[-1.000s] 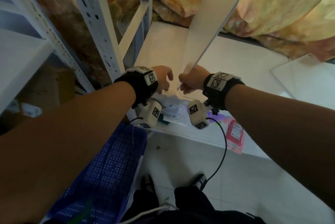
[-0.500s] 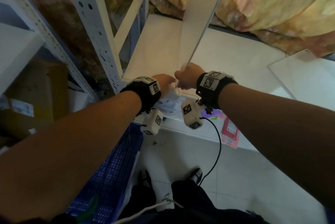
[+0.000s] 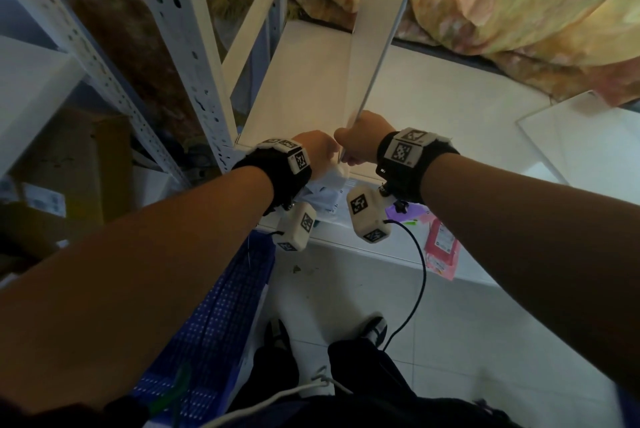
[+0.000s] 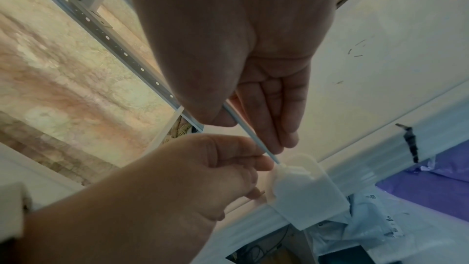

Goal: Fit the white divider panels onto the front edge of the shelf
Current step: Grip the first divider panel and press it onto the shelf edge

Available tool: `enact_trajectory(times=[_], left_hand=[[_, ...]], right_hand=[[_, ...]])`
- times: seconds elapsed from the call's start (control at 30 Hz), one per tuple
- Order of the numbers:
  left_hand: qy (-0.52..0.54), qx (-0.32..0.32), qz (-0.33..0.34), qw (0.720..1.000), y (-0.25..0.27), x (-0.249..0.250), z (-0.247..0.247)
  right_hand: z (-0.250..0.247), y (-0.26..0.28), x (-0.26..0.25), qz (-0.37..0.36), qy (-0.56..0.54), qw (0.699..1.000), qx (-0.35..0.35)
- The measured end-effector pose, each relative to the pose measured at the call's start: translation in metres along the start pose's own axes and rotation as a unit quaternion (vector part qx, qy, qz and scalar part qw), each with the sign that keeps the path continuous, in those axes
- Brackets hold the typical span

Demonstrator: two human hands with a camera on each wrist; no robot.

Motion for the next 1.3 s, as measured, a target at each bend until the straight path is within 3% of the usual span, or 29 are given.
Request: enact_trajectory(times=[0.33,0.53,0.63,0.87,1.3], left_hand=[[0.004,-0.021,-0.016,1.000,-0.007,-0.005,0.007],[-0.010,0.000,-0.012,1.000,-0.007,-0.007,0.006],[-0.012,-0.002,-0.009,1.000,-0.007,-0.008,0.005],[-0.040,-0.032,-0.013,0.999,-0.010,0.001,0.018],[-0.032,-0.029,0.035,0.998,-0.021,-0.006,0.025]], right_hand=[[0.004,0.003,0.001,-0.003,-0.006,1.000,-0.003],[0.006,0.006,-0.005,-0.029,0.075,0.996,-0.040],[0.008,0.004,-0.009,-0.043,0.063,0.996,-0.050],[0.008,-0.001,-0.004,-0.036,0.068,0.995,-0.066],[0.010,-0.004,0.004,-0.029,0.064,0.994,-0.079]])
Point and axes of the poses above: each hand's wrist, its own y-axis away from the middle knuckle, its own z-axis out of the palm, x = y × z, the point moved 4 cm from there along -y, towards the middle knuckle, and after that the axes turned 15 degrees about x, right-handed, at the moved point
